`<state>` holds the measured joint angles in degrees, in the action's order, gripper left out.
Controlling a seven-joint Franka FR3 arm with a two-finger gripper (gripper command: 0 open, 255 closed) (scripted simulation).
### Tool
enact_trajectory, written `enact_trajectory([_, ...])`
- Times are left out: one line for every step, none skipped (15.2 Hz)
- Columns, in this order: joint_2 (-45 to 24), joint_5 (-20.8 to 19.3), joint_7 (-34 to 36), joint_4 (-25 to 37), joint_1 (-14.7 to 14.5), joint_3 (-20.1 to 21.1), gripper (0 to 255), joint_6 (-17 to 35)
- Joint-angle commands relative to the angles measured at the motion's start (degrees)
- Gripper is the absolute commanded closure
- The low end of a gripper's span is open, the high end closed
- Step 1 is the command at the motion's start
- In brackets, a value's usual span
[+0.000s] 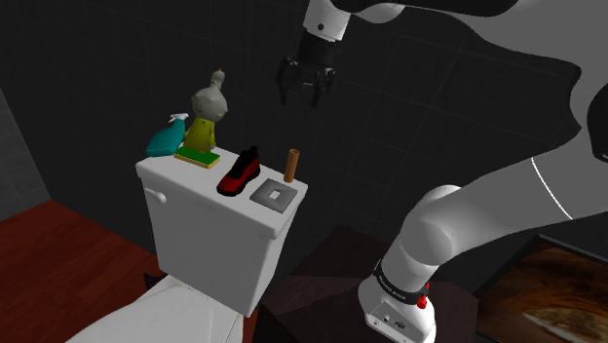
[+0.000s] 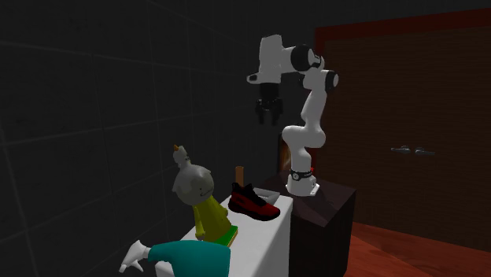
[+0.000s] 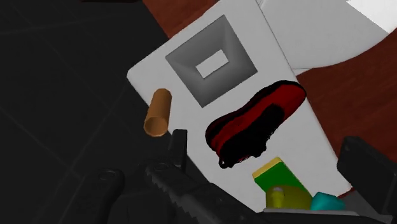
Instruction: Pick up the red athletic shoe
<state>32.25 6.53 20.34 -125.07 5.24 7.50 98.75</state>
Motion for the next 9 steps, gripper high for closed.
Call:
enact_trajectory([-4.73, 0.47, 6.41, 1.42, 1.16, 2.2, 0, 0.93])
enact_trajectory([-7.2, 0.59, 9.43, 2.55, 1.67, 3.13, 0, 1.12])
enact_trajectory([-9.69, 0.67, 12.42, 3.73, 2.16, 4.01, 0, 1.28])
enact_trajectory([-12.22, 0.71, 15.4, 4.95, 2.61, 4.79, 0, 1.42])
enact_trajectory([-14.76, 0.72, 18.35, 6.21, 3.03, 5.5, 0, 1.54])
enact_trajectory([-17.32, 0.71, 21.26, 7.51, 3.4, 6.1, 0, 1.63])
enact_trajectory([-19.89, 0.67, 24.15, 8.84, 3.71, 6.61, 0, 1.71])
enact_trajectory([-22.45, 0.64, 26.99, 10.2, 3.99, 7.04, 0, 1.77])
enact_trajectory([-25.01, 0.6, 29.78, 11.57, 4.21, 7.36, 0, 1.81])
